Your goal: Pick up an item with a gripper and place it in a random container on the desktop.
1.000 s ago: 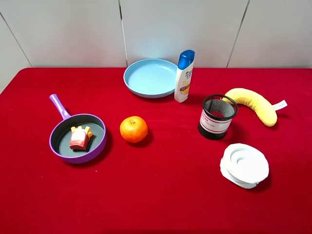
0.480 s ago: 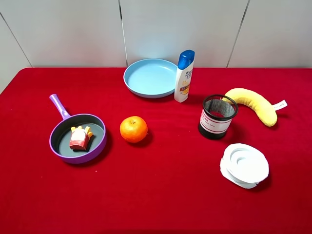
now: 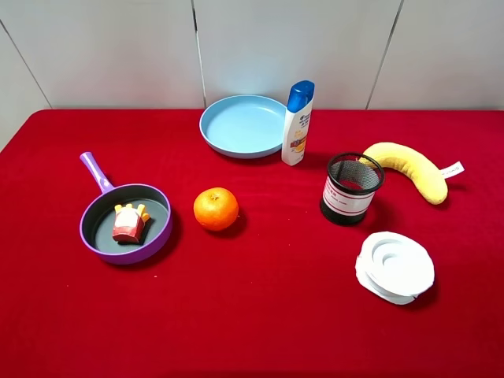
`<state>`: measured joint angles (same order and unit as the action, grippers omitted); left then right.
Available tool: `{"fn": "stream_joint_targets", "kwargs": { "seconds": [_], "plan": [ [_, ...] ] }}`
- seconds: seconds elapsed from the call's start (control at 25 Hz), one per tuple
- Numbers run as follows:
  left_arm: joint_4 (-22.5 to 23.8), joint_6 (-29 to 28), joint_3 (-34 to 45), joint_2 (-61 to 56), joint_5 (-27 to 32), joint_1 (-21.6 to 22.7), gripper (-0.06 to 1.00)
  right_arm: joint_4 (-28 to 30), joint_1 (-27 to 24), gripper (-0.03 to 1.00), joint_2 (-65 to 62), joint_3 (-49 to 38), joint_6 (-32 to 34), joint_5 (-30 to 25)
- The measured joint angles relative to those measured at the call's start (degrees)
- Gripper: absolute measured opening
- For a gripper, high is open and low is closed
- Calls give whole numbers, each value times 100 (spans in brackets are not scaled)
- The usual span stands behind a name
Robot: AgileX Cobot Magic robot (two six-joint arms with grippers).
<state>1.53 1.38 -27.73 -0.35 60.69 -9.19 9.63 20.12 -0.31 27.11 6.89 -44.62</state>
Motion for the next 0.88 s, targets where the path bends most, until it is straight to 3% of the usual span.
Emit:
{"fn": "stream_joint_targets", "kwargs": {
  "seconds": [0.88],
  "plan": [
    [0,0,0,0,0,0,99,-86,0,69,0,35,0,-128]
  ]
}}
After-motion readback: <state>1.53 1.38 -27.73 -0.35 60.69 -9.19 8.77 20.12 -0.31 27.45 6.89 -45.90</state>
